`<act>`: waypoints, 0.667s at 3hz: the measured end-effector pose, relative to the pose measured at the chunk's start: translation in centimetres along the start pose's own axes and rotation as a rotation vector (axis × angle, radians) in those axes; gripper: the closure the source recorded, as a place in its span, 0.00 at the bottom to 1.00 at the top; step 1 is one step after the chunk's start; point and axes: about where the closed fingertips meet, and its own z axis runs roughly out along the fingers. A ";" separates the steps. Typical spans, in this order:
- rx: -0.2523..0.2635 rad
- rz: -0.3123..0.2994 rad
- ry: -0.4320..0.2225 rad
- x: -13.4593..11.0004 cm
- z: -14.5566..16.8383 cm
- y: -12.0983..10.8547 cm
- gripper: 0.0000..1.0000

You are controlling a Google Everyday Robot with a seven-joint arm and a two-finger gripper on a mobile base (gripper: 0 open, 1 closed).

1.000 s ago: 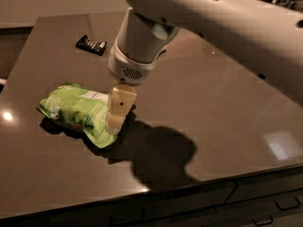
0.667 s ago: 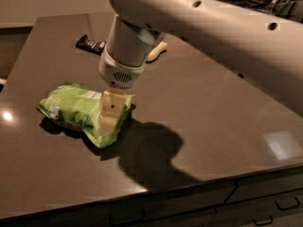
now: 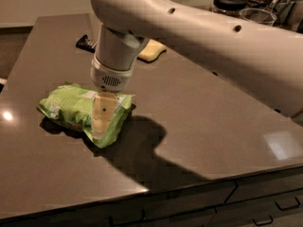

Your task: Move green rice chip bag near sponge

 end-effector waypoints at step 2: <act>-0.063 0.030 0.050 0.3 0.1 0.0 0.41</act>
Offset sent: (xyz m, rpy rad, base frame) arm 0.0017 -0.0097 0.0022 -0.0901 0.1006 -0.0136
